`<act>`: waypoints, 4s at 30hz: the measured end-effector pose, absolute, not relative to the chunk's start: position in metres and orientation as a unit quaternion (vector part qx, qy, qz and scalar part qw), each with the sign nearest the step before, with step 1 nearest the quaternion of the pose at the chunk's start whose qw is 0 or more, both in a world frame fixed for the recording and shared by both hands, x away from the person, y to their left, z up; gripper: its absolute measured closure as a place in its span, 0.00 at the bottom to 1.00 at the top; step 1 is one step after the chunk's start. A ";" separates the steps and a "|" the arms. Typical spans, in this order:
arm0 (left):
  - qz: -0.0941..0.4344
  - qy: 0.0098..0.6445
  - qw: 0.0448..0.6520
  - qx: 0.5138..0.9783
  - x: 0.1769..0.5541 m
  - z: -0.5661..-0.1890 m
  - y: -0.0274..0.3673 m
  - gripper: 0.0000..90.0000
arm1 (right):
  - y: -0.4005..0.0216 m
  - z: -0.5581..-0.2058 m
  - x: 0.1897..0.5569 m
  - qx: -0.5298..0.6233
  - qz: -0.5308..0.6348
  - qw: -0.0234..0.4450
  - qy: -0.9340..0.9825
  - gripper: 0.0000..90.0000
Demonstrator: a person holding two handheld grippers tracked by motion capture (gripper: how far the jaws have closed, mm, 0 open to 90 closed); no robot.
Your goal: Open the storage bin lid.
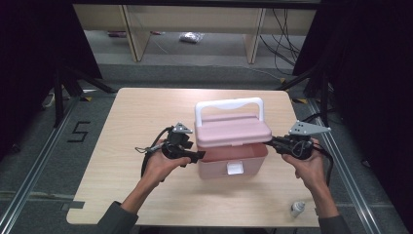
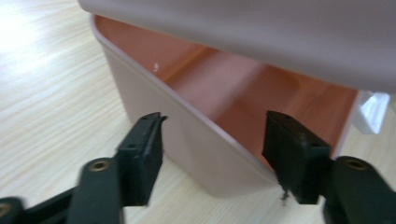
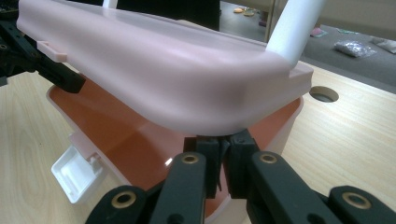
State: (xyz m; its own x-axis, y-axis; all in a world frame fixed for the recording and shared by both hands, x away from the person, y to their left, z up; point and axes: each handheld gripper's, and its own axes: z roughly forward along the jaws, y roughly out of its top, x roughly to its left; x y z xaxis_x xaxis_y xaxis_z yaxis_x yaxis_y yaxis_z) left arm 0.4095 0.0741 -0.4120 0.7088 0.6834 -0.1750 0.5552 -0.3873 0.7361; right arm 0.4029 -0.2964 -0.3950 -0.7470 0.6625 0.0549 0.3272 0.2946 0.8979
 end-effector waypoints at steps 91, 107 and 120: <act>0.090 0.359 0.415 0.831 0.402 -0.413 0.078 0.62 | -0.286 -0.366 0.496 0.346 0.528 0.186 0.753 0.98; 0.096 0.366 0.419 0.825 0.401 -0.414 0.077 0.62 | -0.287 -0.377 0.512 0.368 0.509 0.190 0.755 0.98; 0.095 0.363 0.422 0.825 0.402 -0.415 0.078 0.62 | -0.281 -0.384 0.518 0.382 0.487 0.183 0.764 0.96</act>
